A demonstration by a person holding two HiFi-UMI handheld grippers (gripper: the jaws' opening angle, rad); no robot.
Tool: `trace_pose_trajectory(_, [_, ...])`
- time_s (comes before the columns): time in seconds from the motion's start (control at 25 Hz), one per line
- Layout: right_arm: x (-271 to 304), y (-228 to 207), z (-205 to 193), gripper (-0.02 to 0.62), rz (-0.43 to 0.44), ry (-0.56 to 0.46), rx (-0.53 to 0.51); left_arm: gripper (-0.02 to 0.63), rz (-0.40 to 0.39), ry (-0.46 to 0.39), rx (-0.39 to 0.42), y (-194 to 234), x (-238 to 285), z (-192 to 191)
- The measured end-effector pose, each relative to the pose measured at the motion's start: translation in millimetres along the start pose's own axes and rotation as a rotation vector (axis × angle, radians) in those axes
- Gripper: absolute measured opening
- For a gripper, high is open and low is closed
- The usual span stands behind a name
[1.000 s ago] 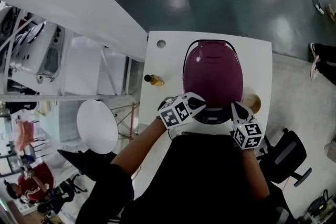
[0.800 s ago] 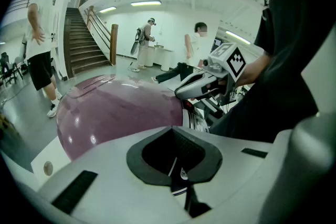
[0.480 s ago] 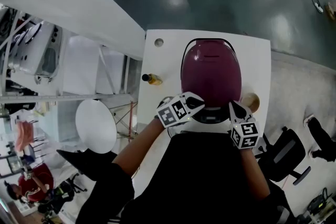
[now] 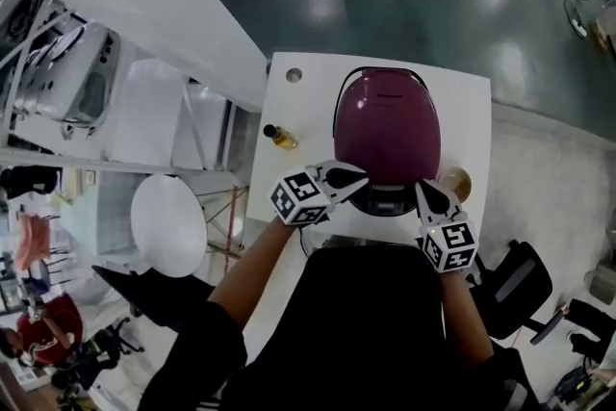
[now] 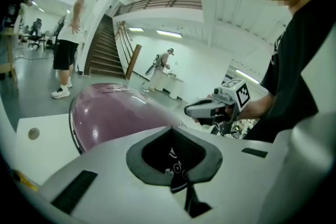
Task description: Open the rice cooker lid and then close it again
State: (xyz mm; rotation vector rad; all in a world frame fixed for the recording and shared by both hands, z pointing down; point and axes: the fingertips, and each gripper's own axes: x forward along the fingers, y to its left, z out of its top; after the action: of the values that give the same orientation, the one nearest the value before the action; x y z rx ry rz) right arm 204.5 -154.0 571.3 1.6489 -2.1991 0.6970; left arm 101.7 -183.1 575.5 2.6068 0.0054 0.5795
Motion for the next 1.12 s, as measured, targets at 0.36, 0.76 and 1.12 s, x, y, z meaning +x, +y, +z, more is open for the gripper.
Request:
trace_pose_trajectory(0.36, [-53,49,-14,0.002,-0.006,-0.016,-0.005,0.003,0.188,-0.33,-0.047,-59,-50,3])
trace_pose_trajectory(0.76, [-73,85,-37,0.002,0.065,0.02,-0.034,0.003,0.283,-0.387,-0.095,-133,-70,-49])
trace_pose_trajectory(1.12, [-128,105,-45,0.0,0.169,-0.047,-0.11,0.003,0.433,-0.377,-0.105,-195,-69,-74])
